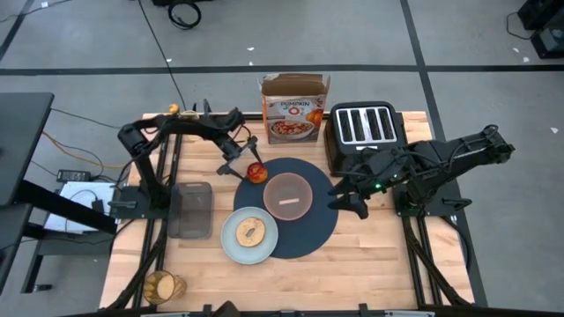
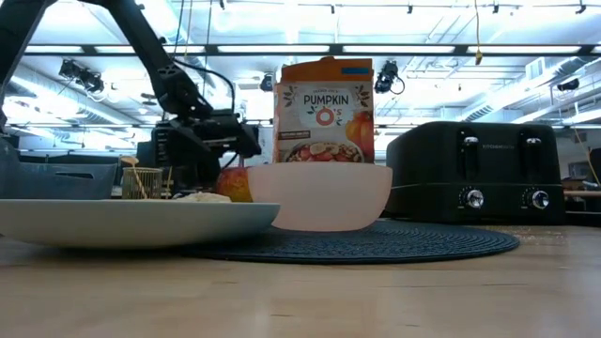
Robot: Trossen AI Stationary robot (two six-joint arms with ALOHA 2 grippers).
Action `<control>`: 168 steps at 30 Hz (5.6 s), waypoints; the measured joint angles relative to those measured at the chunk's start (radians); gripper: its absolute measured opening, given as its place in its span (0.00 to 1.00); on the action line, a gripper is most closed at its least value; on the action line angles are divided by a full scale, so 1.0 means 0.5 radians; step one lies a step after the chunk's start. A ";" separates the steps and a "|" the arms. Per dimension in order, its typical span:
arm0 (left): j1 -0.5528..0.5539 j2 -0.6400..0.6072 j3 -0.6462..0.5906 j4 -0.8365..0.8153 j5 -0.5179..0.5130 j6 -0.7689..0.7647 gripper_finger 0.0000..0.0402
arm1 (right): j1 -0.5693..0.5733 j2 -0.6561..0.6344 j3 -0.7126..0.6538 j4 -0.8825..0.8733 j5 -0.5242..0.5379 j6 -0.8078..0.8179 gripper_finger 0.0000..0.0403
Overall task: Arrange a breakfast setting
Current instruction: Put the brown cup with rice on the dark blue tablemat to the to right of the orange bowl
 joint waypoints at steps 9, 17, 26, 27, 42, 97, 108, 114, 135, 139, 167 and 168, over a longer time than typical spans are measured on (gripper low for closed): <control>0.004 -0.200 0.000 -0.123 -0.010 -0.020 0.99 | 0.074 0.000 0.000 0.019 -0.004 -0.016 0.66; -0.007 -0.511 -0.001 -0.379 -0.042 -0.022 0.99 | 0.101 0.000 0.000 0.085 -0.001 -0.158 0.66; -0.260 -0.939 -0.001 -0.475 -0.208 -0.071 0.99 | 0.108 0.000 0.000 0.089 -0.014 -0.287 0.66; -0.306 -0.973 -0.001 -0.446 -0.244 -0.064 0.99 | 0.111 0.000 0.000 0.089 -0.015 -0.300 0.66; -1.169 -1.256 -0.002 1.241 -1.695 0.746 0.99 | 0.234 0.375 0.040 -0.099 -0.154 -0.548 0.66; -1.843 -1.933 -0.001 2.080 -2.781 2.755 0.99 | -0.076 1.576 0.794 -0.480 0.305 -1.633 0.64; -1.822 -1.861 0.063 2.154 -2.736 2.867 0.99 | -0.038 0.888 1.066 -0.628 0.725 -1.240 0.64; -2.011 -1.576 0.691 0.943 -3.052 2.962 0.99 | -0.035 0.589 1.066 -0.633 0.880 -1.097 0.64; -2.912 -0.459 2.059 -1.341 -3.259 0.691 0.99 | 0.029 0.395 1.062 -0.945 0.716 -1.336 0.64; -2.921 -0.407 2.058 -1.495 -2.646 -0.005 0.99 | 0.000 0.394 1.062 -0.945 0.669 -1.372 0.64; -3.513 0.129 1.885 -2.337 -2.068 -0.621 0.94 | -0.110 0.393 1.062 -0.876 0.644 -1.393 0.64; -3.536 0.110 1.821 -2.268 -2.062 -0.640 0.92 | -0.113 0.393 1.062 -0.868 0.624 -1.390 0.64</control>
